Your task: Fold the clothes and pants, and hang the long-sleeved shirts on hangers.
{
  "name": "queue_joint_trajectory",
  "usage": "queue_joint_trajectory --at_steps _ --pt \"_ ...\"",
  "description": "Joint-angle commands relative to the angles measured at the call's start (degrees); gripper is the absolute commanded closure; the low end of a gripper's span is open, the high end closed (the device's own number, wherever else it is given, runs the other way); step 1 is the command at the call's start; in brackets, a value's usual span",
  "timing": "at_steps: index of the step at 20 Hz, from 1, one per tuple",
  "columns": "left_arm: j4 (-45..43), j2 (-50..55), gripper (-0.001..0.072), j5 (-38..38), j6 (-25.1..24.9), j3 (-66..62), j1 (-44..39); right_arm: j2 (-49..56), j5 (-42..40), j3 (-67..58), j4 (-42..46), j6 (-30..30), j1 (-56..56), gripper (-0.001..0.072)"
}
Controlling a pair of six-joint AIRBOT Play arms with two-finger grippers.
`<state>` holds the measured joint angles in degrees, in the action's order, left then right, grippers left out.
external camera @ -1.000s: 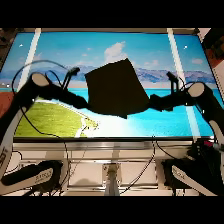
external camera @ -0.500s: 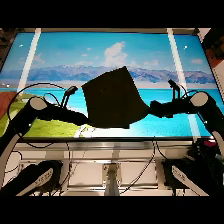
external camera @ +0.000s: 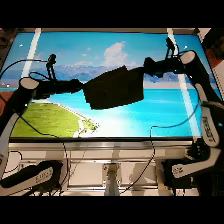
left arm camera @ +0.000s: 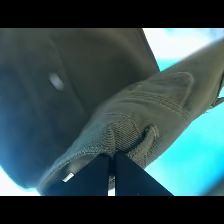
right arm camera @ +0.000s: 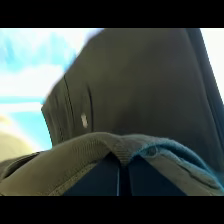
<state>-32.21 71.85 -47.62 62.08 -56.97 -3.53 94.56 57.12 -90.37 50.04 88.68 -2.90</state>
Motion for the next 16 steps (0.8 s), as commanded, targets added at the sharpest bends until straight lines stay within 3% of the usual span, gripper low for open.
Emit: queue_joint_trajectory --at_steps 1,2,3,4,5,6,7,10,12,14,16 --pt "7.6 8.0 0.07 12.9 0.9 -1.4 0.6 14.9 -8.3 -15.4 -1.9 0.8 -2.1 0.0699" --pt "9.8 10.2 0.0699 17.0 0.9 -1.4 0.5 18.4 -13.7 -17.9 -2.0 1.6 -3.3 0.0692" --pt "12.5 12.1 0.0696 20.5 0.9 -1.4 0.5 21.0 -18.9 -19.5 -2.0 2.0 -4.2 0.053" --pt "14.9 13.4 0.0662 22.5 0.9 -1.4 0.5 22.8 -22.4 -20.9 -2.0 2.0 -4.9 0.0283" --pt "15.9 14.2 0.0528 24.5 0.9 -1.4 0.7 24.1 -23.5 -22.4 -1.8 2.0 -5.0 0.02" --pt "16.0 14.3 0.0258 26.3 0.8 -1.4 0.8 24.6 -22.3 -23.5 -1.7 1.9 -4.7 0.02" --pt "16.0 14.0 0.0166 27.1 -1.1 -1.6 1.1 24.7 -19.4 -24.5 -1.5 1.9 -3.7 0.02" --pt "15.8 11.4 0.0163 26.3 -10.8 -1.8 2.3 24.7 -0.8 -28.0 -1.7 1.9 1.4 0.02" --pt "14.2 8.6 0.0163 20.7 -16.1 -1.9 2.9 25.1 14.6 -28.0 -2.0 1.2 5.1 0.0196" --pt "9.1 5.7 0.0163 12.4 -16.5 -1.9 2.9 26.1 24.3 -27.2 -2.7 -1.5 7.2 0.0101" --pt "7.1 3.7 0.0163 6.9 -16.5 -1.9 2.8 27.7 27.5 -27.2 -2.8 -3.0 7.6 0.002"
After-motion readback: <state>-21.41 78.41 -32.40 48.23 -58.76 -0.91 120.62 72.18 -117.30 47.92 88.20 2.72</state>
